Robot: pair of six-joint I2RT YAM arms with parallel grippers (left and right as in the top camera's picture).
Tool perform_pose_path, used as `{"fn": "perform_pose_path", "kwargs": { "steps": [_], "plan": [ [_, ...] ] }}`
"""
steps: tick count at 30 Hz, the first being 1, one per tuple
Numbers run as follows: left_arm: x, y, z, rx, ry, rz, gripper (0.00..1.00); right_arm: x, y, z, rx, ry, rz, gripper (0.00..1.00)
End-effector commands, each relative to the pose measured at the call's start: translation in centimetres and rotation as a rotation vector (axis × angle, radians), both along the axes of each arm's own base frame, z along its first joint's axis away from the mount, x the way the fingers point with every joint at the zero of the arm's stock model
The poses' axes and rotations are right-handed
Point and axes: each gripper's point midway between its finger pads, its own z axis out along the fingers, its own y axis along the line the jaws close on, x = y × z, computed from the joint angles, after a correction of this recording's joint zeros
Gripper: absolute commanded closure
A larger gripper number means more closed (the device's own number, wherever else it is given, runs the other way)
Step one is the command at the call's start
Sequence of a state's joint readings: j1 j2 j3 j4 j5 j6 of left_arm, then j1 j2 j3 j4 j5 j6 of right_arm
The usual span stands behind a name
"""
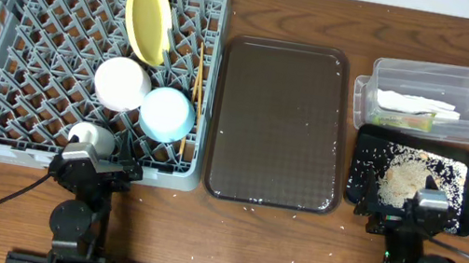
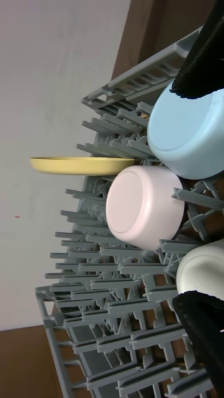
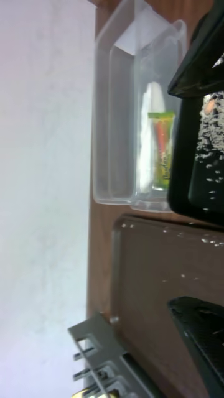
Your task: Sort waste into correct bins and load items into the dishwasher
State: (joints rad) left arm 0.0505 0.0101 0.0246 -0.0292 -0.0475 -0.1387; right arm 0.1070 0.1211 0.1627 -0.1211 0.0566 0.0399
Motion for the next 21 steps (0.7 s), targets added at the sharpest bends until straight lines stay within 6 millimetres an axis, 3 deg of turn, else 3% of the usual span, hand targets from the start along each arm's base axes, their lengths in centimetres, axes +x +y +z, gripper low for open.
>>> {"fn": "perform_pose_path", "kwargs": {
  "steps": [1, 9, 21],
  "plan": [
    [-0.1, 0.0, -1.8, -0.011, 0.05, 0.004, 0.0, -0.3, -0.8, -1.2, -0.009, -0.038, -0.036, 0.01],
    [-0.1, 0.0, -1.8, -0.011, 0.05, 0.004, 0.0, 0.1, -0.7, -3.8, -0.012, -0.009, -0.032, 0.01],
    [-0.1, 0.0, -1.8, -0.011, 0.05, 0.004, 0.0, 0.1, -0.7, -3.8, -0.012, -0.01, -0.033, 0.01]
  ]
}}
